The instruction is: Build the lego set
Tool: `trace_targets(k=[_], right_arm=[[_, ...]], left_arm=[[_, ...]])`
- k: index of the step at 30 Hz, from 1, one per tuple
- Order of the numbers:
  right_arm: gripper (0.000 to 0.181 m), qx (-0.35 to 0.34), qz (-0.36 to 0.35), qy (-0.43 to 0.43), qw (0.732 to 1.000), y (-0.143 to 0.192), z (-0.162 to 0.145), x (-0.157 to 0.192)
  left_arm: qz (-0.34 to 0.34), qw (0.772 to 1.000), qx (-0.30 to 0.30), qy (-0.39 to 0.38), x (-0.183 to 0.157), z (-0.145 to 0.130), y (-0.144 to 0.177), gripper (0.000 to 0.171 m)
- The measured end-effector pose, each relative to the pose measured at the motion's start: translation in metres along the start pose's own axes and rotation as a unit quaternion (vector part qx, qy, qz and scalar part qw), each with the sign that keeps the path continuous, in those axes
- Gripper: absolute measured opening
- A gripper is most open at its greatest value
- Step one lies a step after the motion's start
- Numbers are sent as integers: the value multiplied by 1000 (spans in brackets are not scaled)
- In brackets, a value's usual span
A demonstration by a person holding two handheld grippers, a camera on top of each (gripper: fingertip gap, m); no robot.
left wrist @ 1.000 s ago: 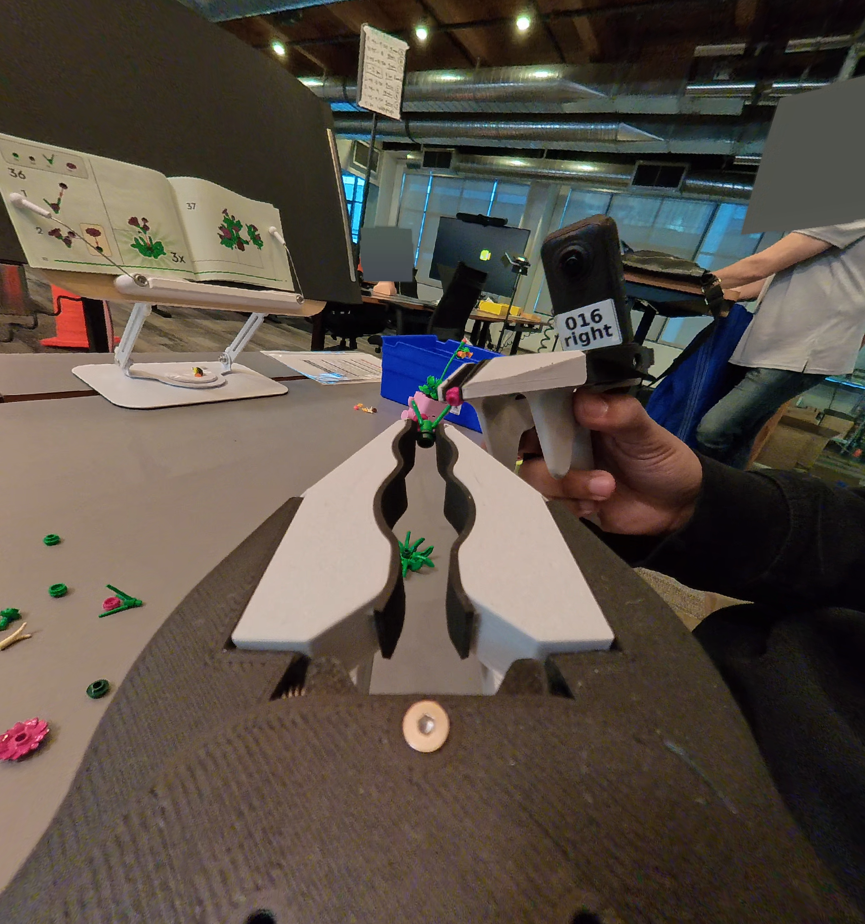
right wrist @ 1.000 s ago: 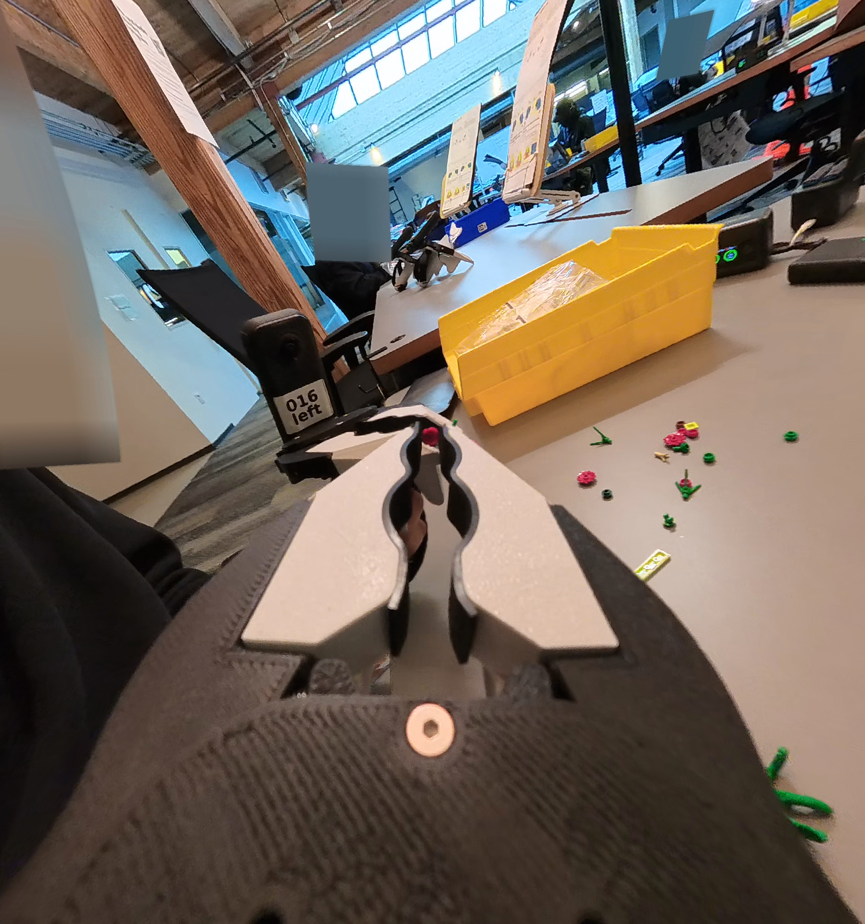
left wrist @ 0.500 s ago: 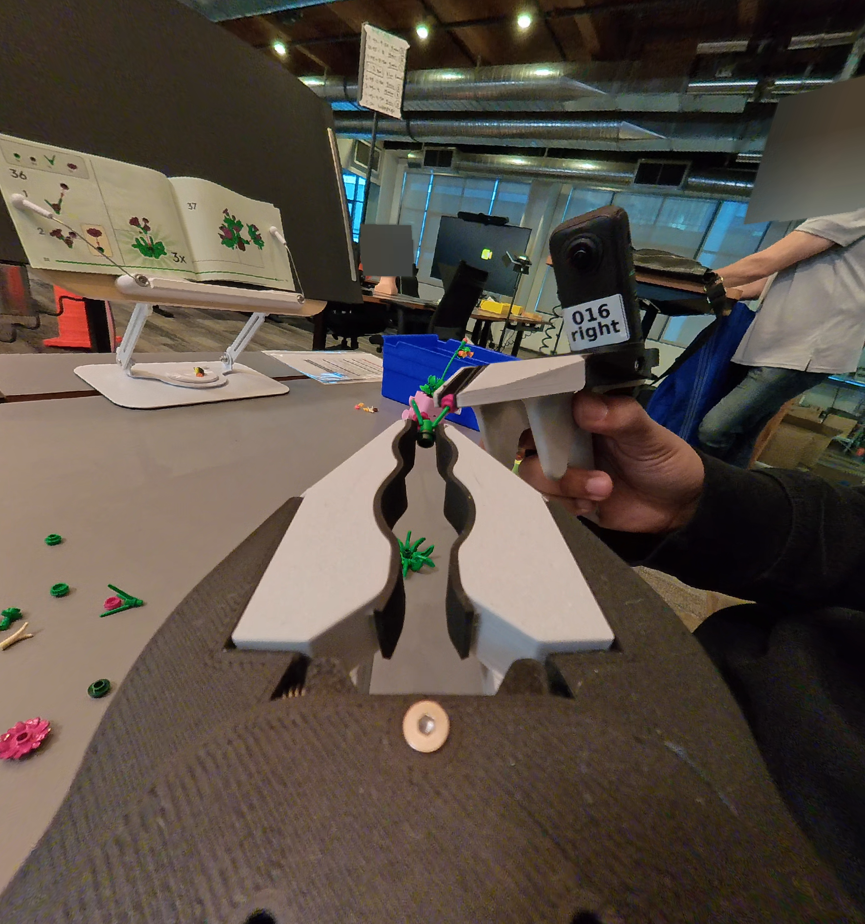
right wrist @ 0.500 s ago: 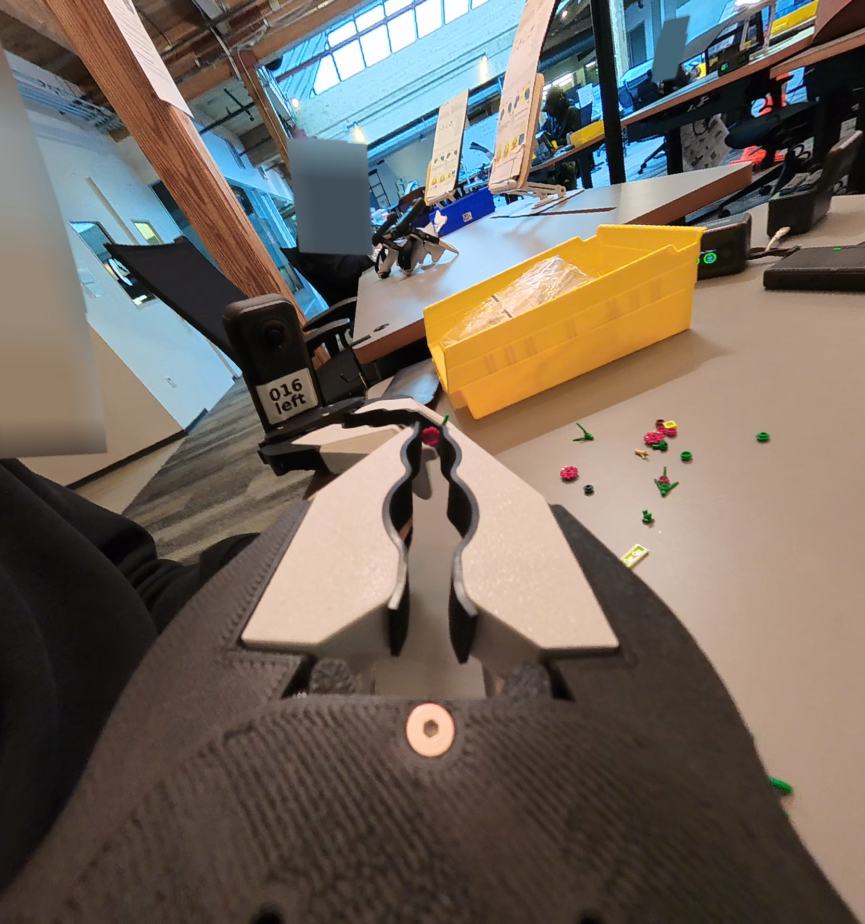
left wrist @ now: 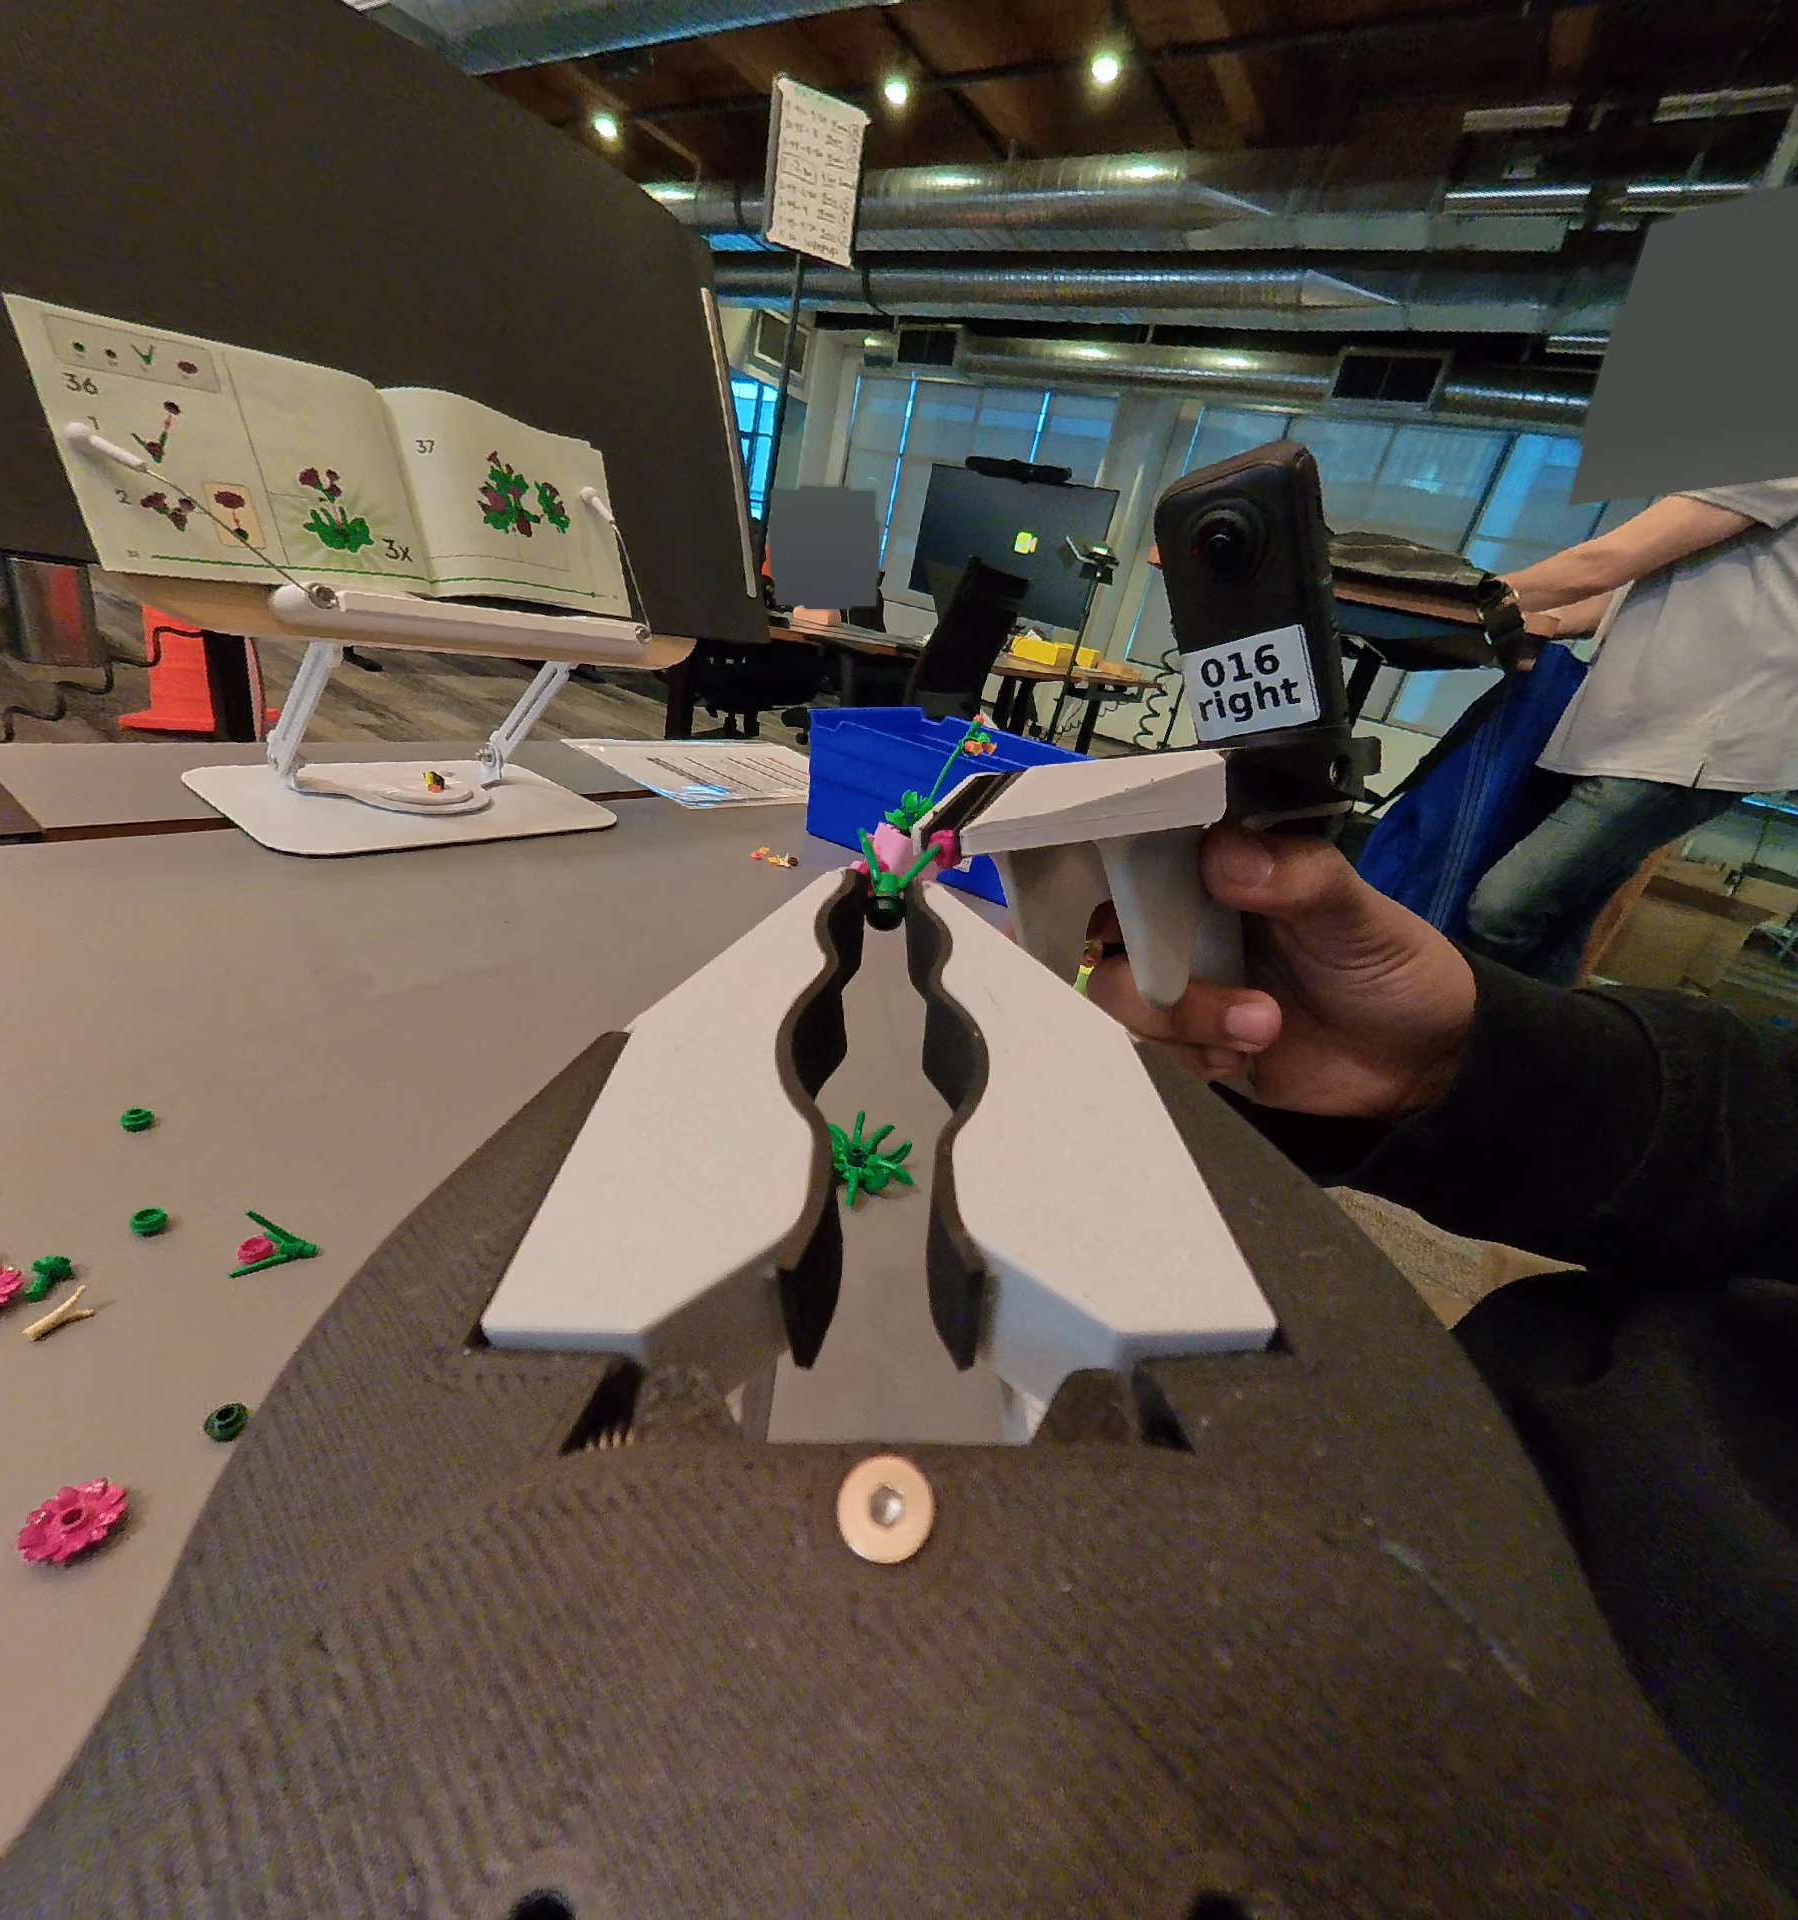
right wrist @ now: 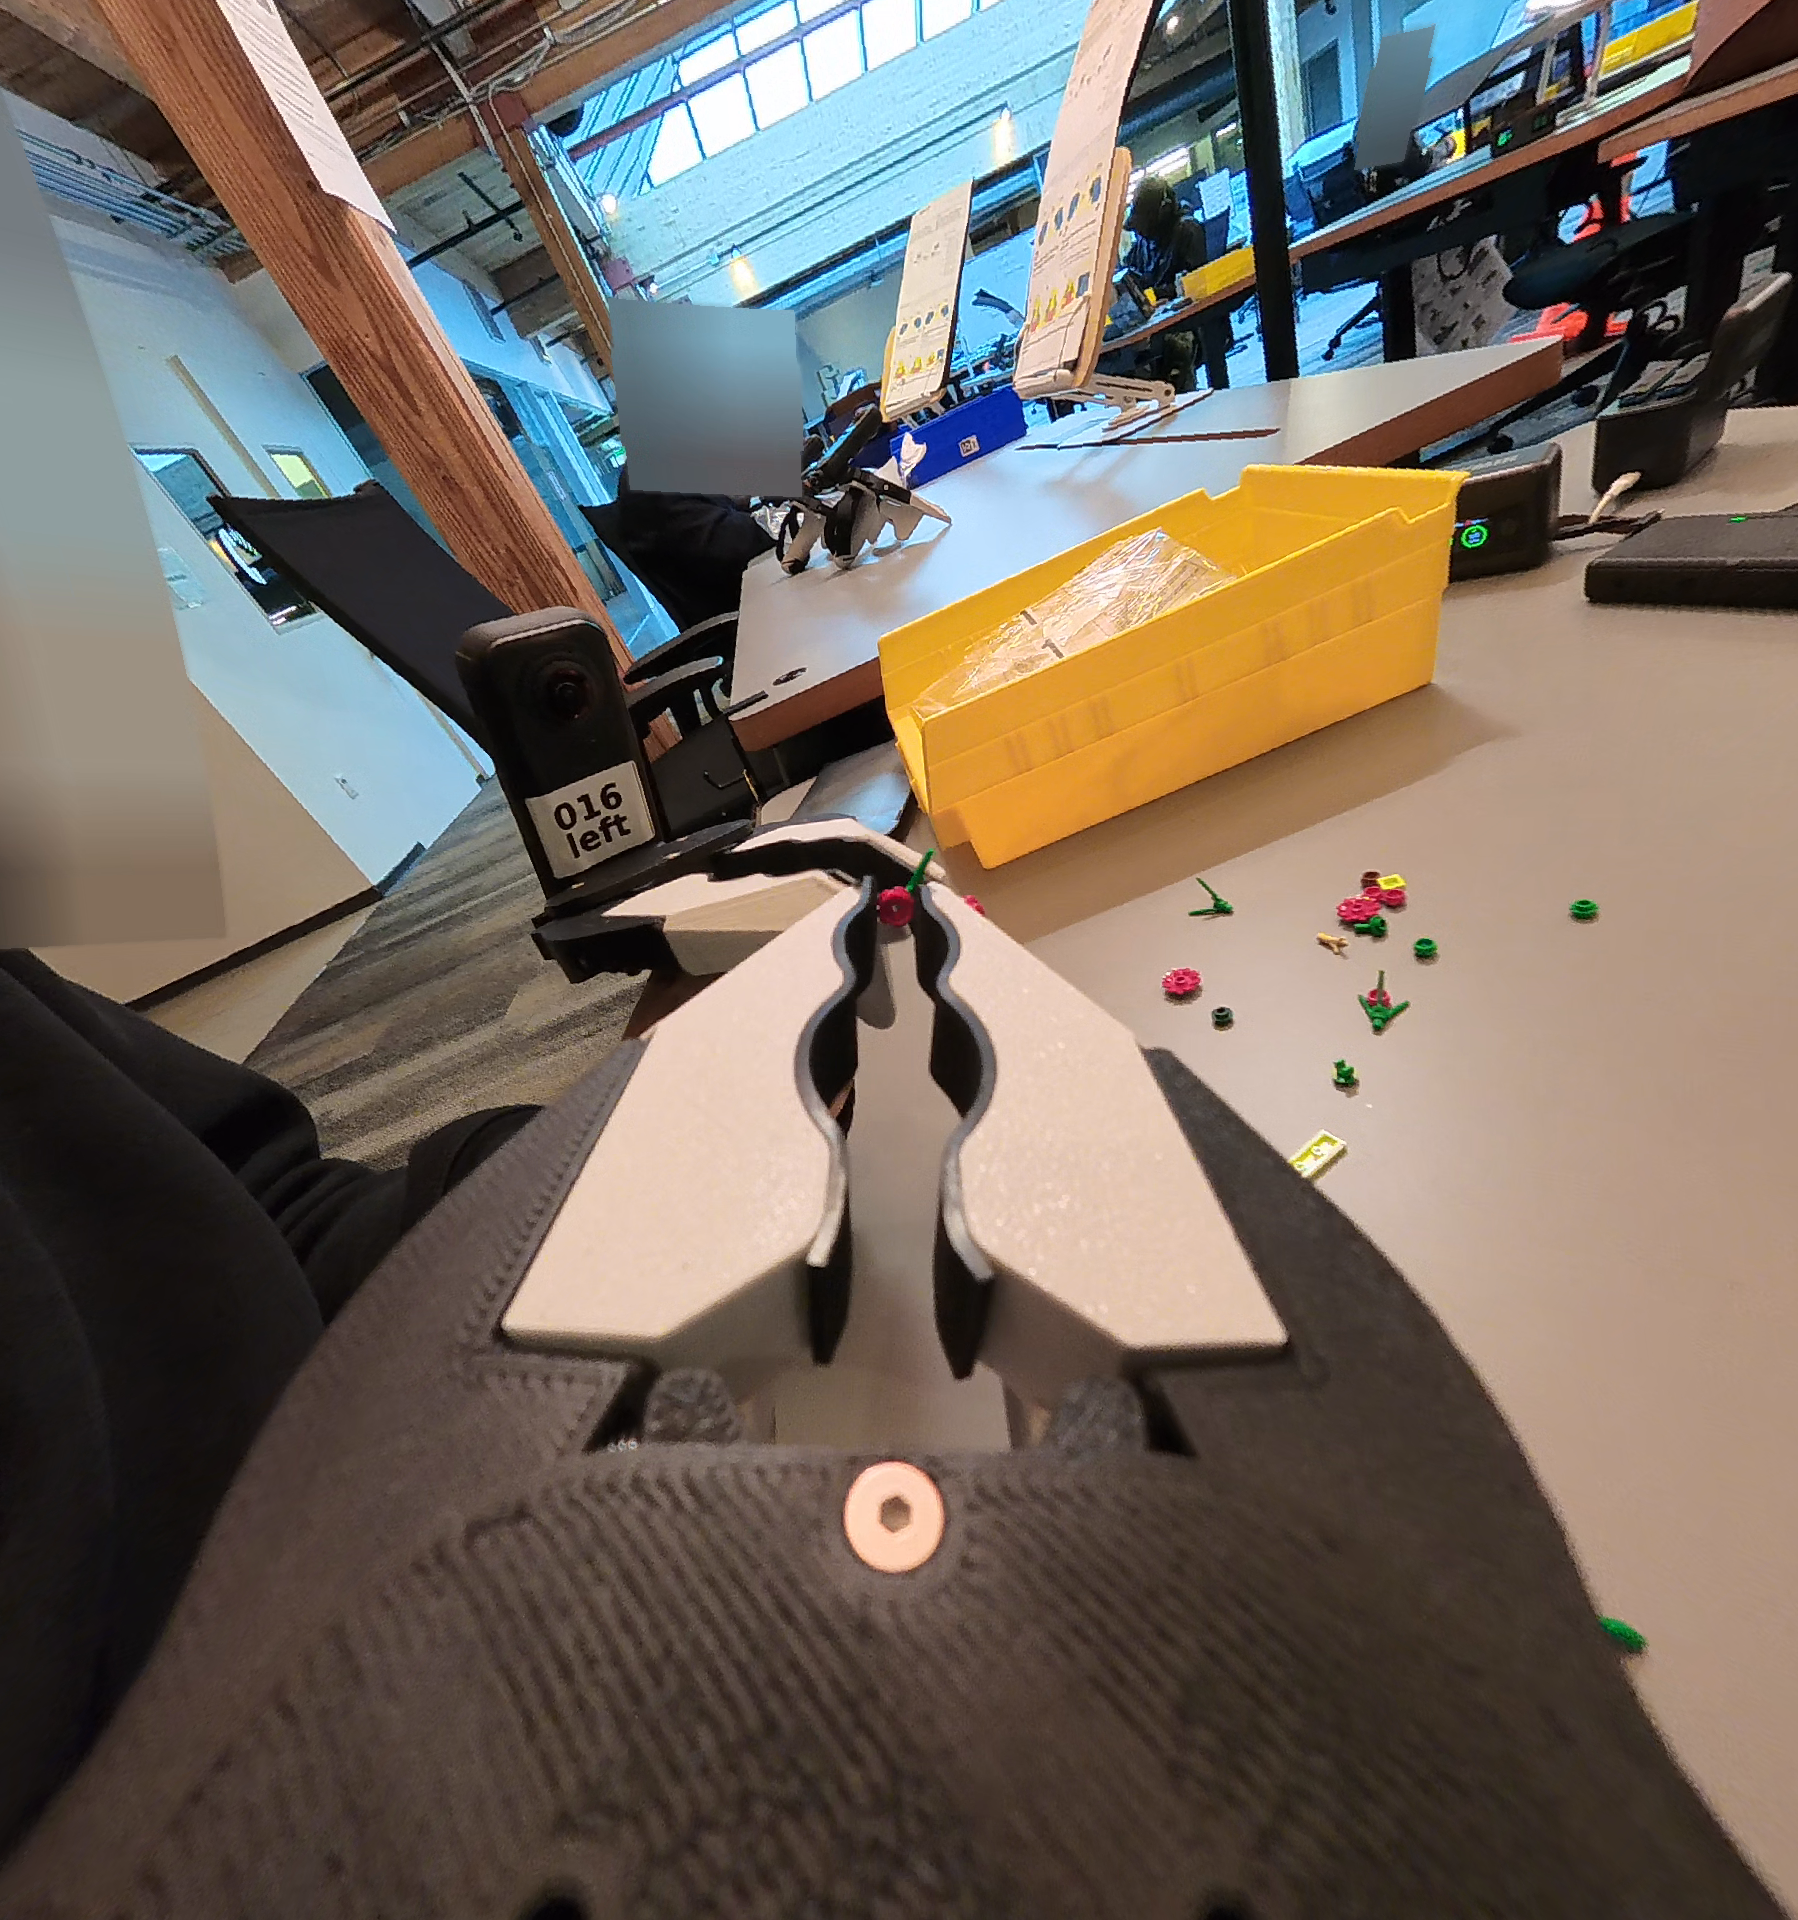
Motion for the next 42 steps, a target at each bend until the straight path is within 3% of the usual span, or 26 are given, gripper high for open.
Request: trace_targets(k=[8,16,32,42], right_arm=[[5,0,2,-4,1000,-1,-1,0],[5,-21,12,-21,999,2,0,-1],[5,-23,20,-33,999,-1,-3,-4],[5,-1,-9,12,1000,-1,-2,-1]], left_arm=[[2,1000,-10,15,4,1,3,5],[-13,1000,22,0,-3,-4,-6,5],[-7,1000,1,14,1,-1,-1,5],[2,1000,8,7,1,-1,-1,5]])
Point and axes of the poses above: each gripper's, where its closed fingertips meet, y back along the fingers, z out of its top, x = y × z across the jaws, the point moved 10 cm from there along y, back along the fingers, and after that the axes turned 1 degree about -y, right-handed, at the moved point
